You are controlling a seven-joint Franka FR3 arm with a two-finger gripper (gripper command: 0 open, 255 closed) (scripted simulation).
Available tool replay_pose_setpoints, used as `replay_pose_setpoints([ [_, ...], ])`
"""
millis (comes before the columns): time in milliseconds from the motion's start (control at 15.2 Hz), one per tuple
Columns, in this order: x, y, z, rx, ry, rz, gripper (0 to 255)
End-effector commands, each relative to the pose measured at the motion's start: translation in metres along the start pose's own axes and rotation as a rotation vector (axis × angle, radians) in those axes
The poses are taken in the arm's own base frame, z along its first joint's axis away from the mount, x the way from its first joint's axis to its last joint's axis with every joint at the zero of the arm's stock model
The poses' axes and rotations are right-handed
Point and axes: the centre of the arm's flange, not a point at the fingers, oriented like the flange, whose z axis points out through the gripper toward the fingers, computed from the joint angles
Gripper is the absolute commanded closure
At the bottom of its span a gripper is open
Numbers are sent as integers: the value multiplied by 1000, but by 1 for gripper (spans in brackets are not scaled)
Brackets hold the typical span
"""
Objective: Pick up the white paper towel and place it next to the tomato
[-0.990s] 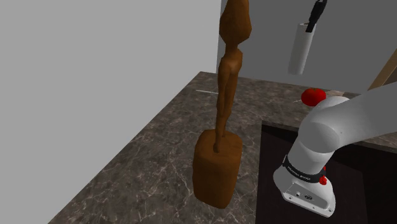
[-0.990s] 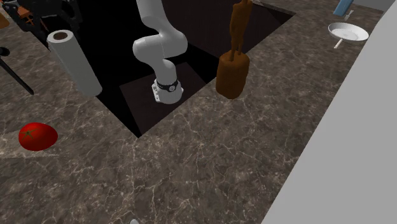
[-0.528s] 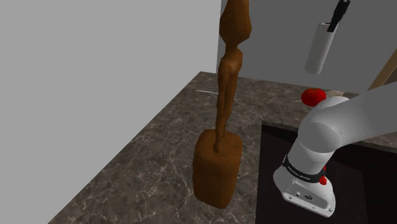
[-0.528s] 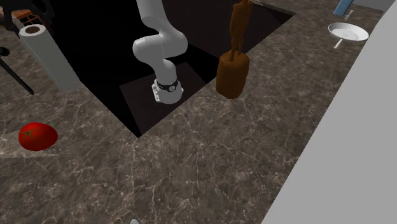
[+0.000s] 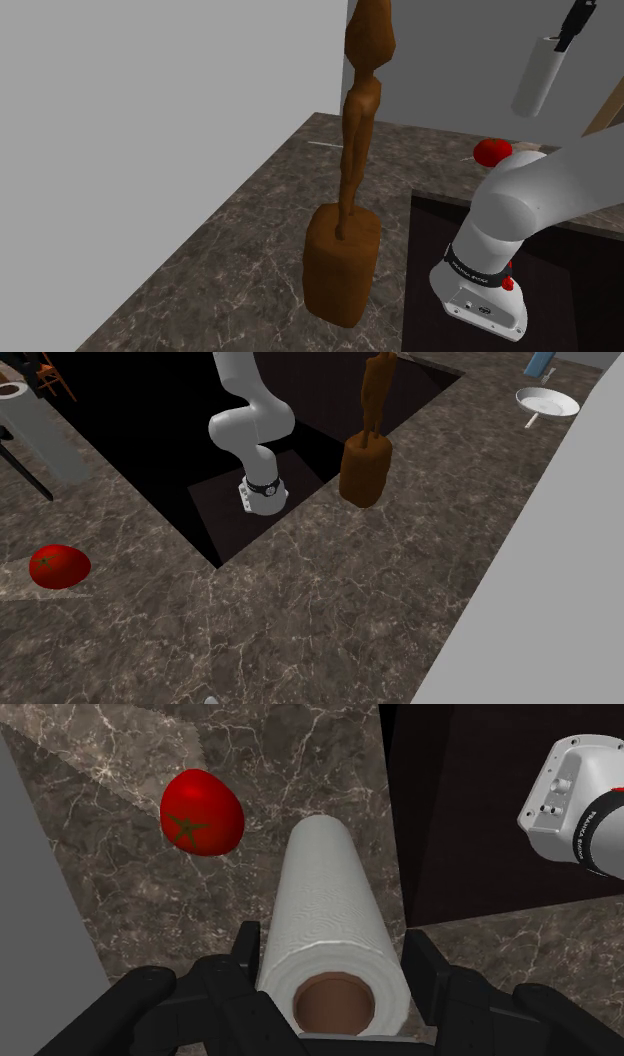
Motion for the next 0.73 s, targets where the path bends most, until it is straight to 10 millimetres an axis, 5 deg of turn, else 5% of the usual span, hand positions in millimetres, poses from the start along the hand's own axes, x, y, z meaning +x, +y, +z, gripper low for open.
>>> replay_pose_setpoints([
  [0,-18,18,-1,-1,-1,-1,255],
  [330,-68,58,-1,-1,-1,-1,255],
  [660,-69,56,25,-1,-1,-1,255],
])
